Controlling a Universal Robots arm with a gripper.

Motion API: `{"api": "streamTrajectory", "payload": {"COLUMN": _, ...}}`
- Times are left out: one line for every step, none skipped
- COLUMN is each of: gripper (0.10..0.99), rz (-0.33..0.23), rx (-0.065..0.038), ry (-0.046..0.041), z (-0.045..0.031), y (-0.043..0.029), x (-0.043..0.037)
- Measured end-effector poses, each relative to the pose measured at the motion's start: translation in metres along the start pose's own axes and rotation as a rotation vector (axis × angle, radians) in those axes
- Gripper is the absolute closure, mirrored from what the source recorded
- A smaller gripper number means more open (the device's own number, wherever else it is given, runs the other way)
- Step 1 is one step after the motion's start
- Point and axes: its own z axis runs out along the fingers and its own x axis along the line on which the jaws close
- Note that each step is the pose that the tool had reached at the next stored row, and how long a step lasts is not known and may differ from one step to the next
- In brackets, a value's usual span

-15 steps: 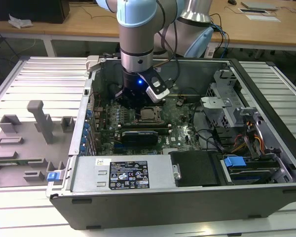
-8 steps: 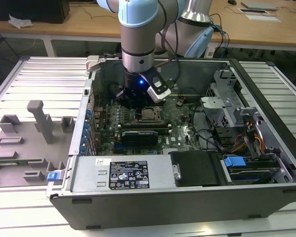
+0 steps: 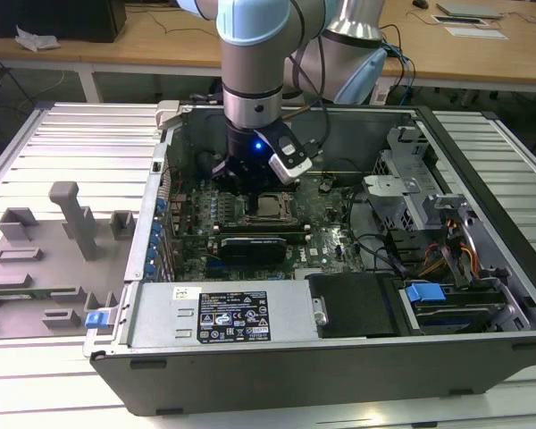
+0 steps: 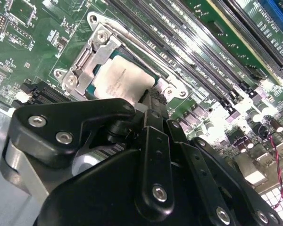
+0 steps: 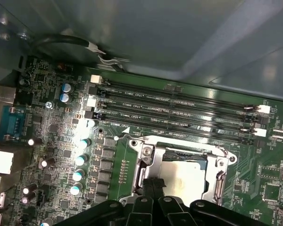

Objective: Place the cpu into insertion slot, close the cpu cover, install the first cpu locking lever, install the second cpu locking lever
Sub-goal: 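Close the cpu cover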

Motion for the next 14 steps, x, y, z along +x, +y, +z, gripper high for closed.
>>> {"api": "streamTrajectory", "payload": {"gripper": 0.980, "rz": 0.001, "rx": -0.012, "ry": 0.0001, "z": 0.0000, "y": -0.0017, "x": -0.0006}}
{"api": "streamTrajectory", "payload": {"gripper": 0.980, "rz": 0.001, "rx": -0.023, "ry": -0.0004, "z": 0.0000, "y": -0.0030, "x": -0.0011}}
{"api": "streamTrajectory", "payload": {"gripper": 0.980, "rz": 0.001, "rx": -0.037, "ry": -0.0011, "z": 0.0000, "y": -0.0040, "x": -0.0015}}
{"api": "streamTrajectory", "payload": {"gripper": 0.980, "rz": 0.002, "rx": -0.047, "ry": -0.0017, "z": 0.0000, "y": -0.0046, "x": -0.0018}}
{"api": "streamTrajectory", "payload": {"gripper": 0.980, "rz": 0.002, "rx": -0.056, "ry": -0.0021, "z": 0.0000, "y": -0.0055, "x": -0.0021}}
{"api": "streamTrajectory", "payload": {"gripper": 0.980, "rz": 0.003, "rx": -0.060, "ry": -0.0009, "z": 0.0000, "y": -0.0076, "x": -0.0031}}
{"api": "streamTrajectory", "payload": {"gripper": 0.980, "rz": 0.003, "rx": -0.060, "ry": -0.0001, "z": 0.0000, "y": -0.0088, "x": -0.0035}}
{"api": "streamTrajectory", "payload": {"gripper": 0.980, "rz": 0.004, "rx": -0.060, "ry": 0.0013, "z": -0.0001, "y": -0.0102, "x": -0.0037}}
{"api": "streamTrajectory", "payload": {"gripper": 0.980, "rz": 0.005, "rx": -0.061, "ry": 0.0029, "z": 0.0000, "y": -0.0115, "x": -0.0039}}
{"api": "streamTrajectory", "payload": {"gripper": 0.980, "rz": 0.006, "rx": -0.061, "ry": 0.0053, "z": 0.0001, "y": -0.0124, "x": -0.0041}}
{"api": "streamTrajectory", "payload": {"gripper": 0.980, "rz": 0.008, "rx": -0.062, "ry": 0.0098, "z": 0.0008, "y": -0.0134, "x": -0.0044}}
{"api": "streamTrajectory", "payload": {"gripper": 0.980, "rz": 0.010, "rx": -0.062, "ry": 0.0140, "z": 0.0017, "y": -0.0140, "x": -0.0046}}
{"api": "streamTrajectory", "payload": {"gripper": 0.980, "rz": 0.012, "rx": -0.064, "ry": 0.0266, "z": 0.0042, "y": -0.0152, "x": -0.0057}}
{"api": "streamTrajectory", "payload": {"gripper": 0.980, "rz": 0.013, "rx": -0.065, "ry": 0.0360, "z": 0.0057, "y": -0.0157, "x": -0.0066}}
